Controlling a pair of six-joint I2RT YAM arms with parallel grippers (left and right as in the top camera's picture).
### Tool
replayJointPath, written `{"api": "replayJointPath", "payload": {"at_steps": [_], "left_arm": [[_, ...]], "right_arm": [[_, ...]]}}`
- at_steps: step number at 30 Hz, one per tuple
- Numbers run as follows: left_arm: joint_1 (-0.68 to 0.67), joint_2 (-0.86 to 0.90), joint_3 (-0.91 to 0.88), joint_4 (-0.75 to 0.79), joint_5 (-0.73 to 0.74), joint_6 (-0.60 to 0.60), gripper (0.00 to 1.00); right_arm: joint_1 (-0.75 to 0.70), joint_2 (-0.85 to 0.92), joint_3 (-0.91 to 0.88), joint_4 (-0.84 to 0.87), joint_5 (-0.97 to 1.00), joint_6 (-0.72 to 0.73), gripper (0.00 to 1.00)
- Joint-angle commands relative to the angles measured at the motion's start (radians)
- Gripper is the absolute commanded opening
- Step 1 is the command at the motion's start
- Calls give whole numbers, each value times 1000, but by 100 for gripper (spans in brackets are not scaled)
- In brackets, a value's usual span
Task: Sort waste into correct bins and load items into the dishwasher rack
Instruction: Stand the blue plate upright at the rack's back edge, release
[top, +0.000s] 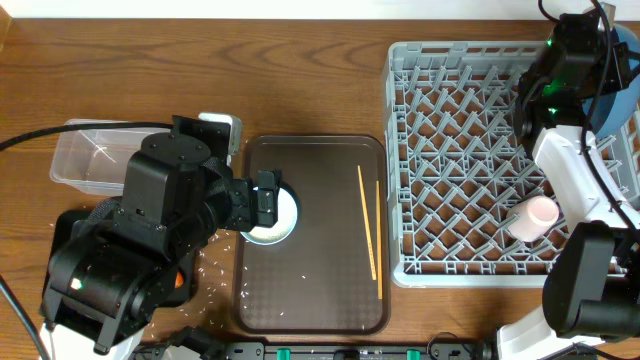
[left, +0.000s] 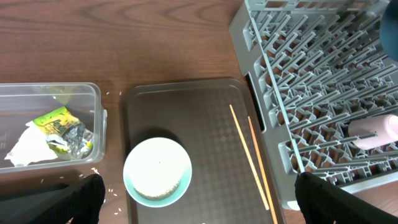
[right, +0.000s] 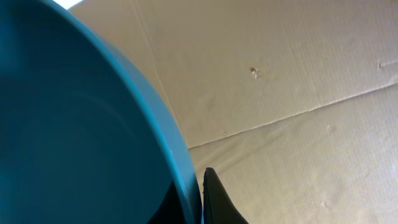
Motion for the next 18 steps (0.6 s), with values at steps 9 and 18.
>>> {"api": "replayJointPath", "payload": {"at_steps": [9,18], "left_arm": [[3,3,16,-3,-10,37,98],[3,6,16,-3,-10,39,98]], "right_arm": [[-10,-2,-38,-76,-48,-14,1],[15,-2,-43,-138,-95,0,59]]}}
